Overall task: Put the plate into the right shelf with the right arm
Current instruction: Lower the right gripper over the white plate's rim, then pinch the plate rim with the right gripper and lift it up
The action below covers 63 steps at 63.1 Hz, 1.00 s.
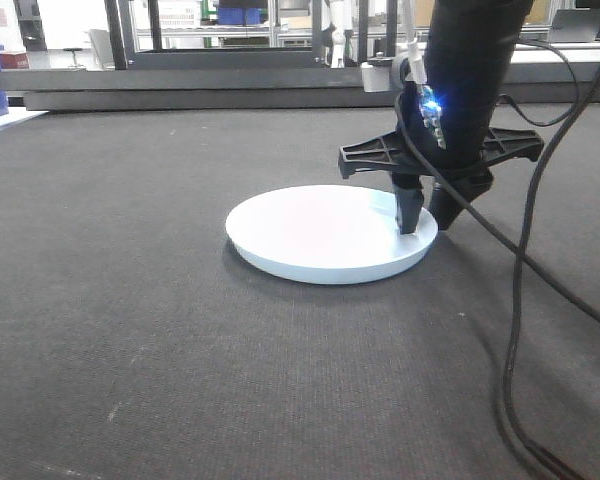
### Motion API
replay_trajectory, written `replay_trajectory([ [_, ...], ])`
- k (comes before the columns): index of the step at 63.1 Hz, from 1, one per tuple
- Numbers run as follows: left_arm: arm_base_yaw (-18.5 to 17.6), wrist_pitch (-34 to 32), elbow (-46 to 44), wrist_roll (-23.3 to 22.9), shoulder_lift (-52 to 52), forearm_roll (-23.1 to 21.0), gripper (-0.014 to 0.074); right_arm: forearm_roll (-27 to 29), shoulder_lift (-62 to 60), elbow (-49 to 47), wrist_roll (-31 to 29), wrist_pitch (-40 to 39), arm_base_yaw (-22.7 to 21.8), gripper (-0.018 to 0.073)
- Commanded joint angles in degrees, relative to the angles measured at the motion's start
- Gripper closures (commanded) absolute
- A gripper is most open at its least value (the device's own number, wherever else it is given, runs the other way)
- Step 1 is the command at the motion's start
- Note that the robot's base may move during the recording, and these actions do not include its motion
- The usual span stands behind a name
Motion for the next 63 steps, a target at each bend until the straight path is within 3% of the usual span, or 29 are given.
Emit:
replay_trajectory([
  [1, 0.01, -5.03, 0.31, -0.14, -0.65, -0.12, 0.0643, -1.16, -3.06, -1.84, -0.21, -1.39, -0.27, 0.0468],
  [4, 0.01, -5.03, 0.31, -0.14, -0.65, -0.12, 0.0643, -1.16, -3.38, -1.84, -0.21, -1.39, -0.27, 0.0519],
  [24, 0.01, -5.03, 0.31, -0.14, -0.65, -0.12, 0.0643, -1.16, -10.74, 0.97, -2.90, -1.83, -0.27, 0.0504],
  [63, 0.01, -5.03, 0.31, -0.14, -0.65, -0.12, 0.0643, -1.15, -50.73, 33.17, -9.25, -17.23, -3.13, 0.0504],
])
